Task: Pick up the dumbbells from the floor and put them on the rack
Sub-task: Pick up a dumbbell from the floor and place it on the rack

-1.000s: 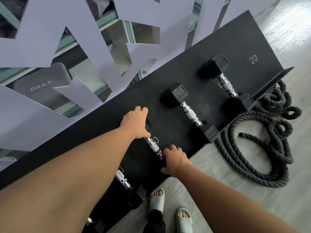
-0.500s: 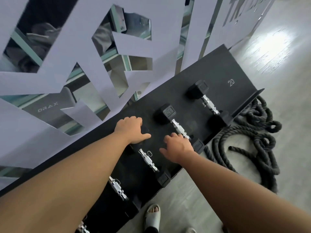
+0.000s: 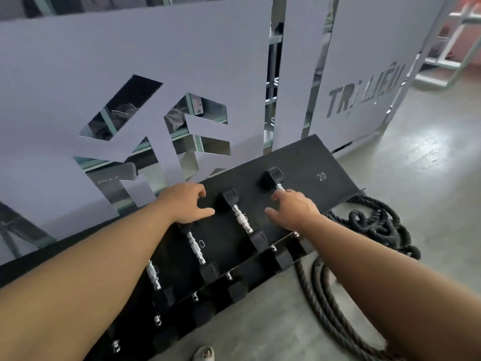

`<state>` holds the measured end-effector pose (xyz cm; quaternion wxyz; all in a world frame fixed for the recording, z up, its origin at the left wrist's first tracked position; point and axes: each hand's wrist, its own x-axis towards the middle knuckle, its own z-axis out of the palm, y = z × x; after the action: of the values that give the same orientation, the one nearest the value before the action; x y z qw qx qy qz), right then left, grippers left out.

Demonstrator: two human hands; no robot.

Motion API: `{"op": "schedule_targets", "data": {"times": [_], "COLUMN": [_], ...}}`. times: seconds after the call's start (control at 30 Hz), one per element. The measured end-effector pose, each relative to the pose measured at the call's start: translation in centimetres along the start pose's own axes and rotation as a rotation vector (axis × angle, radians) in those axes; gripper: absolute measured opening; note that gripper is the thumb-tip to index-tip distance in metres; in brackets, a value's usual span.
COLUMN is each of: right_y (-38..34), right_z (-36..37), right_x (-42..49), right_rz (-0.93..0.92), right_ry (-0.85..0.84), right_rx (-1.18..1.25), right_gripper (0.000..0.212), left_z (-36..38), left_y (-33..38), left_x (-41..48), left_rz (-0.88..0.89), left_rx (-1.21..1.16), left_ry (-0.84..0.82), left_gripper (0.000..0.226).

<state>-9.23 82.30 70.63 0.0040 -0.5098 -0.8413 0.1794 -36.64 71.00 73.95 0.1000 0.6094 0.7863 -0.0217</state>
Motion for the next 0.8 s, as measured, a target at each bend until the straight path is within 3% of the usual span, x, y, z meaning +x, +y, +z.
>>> {"op": "schedule_targets", "data": {"times": [0.23,0.43,0.8], "right_y": [4.3,5.3,9.5], "right_z": [-5.0,-7.1,0.2], "right_x": [-9.0,-15.2,-31.6], "right_rz": [-0.04,-0.05,0.088], "right_ry": [0.036,0.038,0.006], "right_rx": [0.001,-0.005,0.032], "right_gripper": [0.055,0.056,0.054], "left_z": [-3.0,-4.2,5.1], "left_y": [8.7,11.8,16.8], "left_x": [-10.5,-18.3,-28.9], "left_rz": [-0.033,-0.065,0.04], "left_rx": [0.005,-0.053,-0.065], "left_ry": [0.108,0.124,0.013], "left_gripper": [0.069,0.066,0.067]}}
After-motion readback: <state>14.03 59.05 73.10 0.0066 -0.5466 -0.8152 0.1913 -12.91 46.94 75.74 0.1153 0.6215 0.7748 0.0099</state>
